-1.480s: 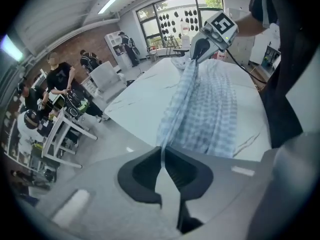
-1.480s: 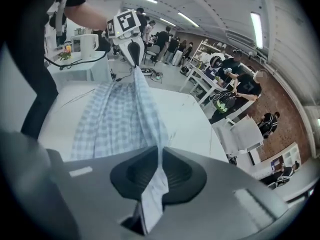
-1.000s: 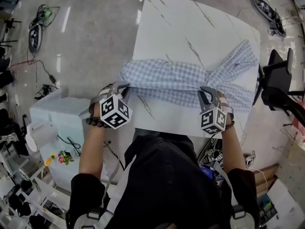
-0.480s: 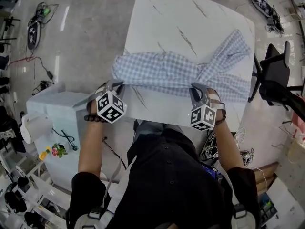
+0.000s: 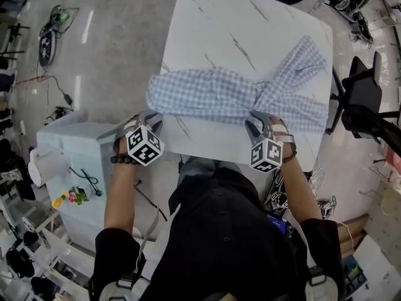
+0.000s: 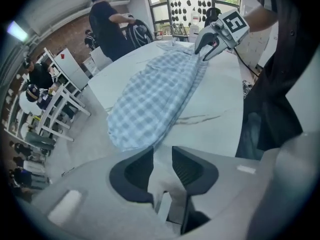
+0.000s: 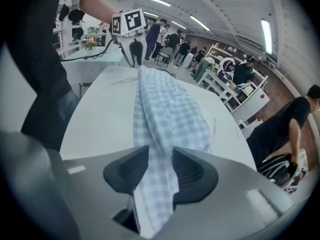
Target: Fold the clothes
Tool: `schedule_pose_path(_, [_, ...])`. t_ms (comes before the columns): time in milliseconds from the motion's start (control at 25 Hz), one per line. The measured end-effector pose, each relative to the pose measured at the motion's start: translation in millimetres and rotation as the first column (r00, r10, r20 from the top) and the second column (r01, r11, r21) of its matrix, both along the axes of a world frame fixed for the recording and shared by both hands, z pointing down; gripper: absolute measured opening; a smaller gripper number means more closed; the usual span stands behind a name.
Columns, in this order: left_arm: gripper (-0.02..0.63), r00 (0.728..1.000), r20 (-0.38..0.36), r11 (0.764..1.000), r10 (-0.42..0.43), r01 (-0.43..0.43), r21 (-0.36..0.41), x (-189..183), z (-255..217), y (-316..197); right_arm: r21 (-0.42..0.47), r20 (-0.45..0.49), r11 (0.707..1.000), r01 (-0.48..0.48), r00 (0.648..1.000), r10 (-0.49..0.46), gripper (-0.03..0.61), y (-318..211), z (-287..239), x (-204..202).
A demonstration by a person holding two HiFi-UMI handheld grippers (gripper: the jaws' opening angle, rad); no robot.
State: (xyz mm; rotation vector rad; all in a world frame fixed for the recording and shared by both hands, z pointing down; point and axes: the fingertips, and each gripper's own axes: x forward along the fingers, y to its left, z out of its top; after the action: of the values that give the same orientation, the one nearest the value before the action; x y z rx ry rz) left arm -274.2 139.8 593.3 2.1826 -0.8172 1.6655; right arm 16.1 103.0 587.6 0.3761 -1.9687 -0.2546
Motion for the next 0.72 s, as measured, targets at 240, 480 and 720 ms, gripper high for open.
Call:
schedule_pose_path(240, [0.143, 0.997, -0.082, 1.000, -0.003, 0.003, -0.004, 14, -16, -4, -0.095, 0.049, 0.995, -0.002, 0.999, 0.007, 0.216, 8, -4, 1])
schedule_pose_path(480, [0.143, 0.991, -0.119, 0.998, 0.066, -0.062, 0.032, 39, -33, -35, -0.098, 0.052, 0.995, -0.034, 0.998, 0.039, 0.218, -12, -18, 6])
schedule_pose_path(720, [0.143, 0.979, -0.149, 0.991, 0.136, -0.133, 0.034, 65, -37, -63, -0.106, 0.045, 0.991, -0.086, 0.995, 0.091, 0.218, -38, -27, 17])
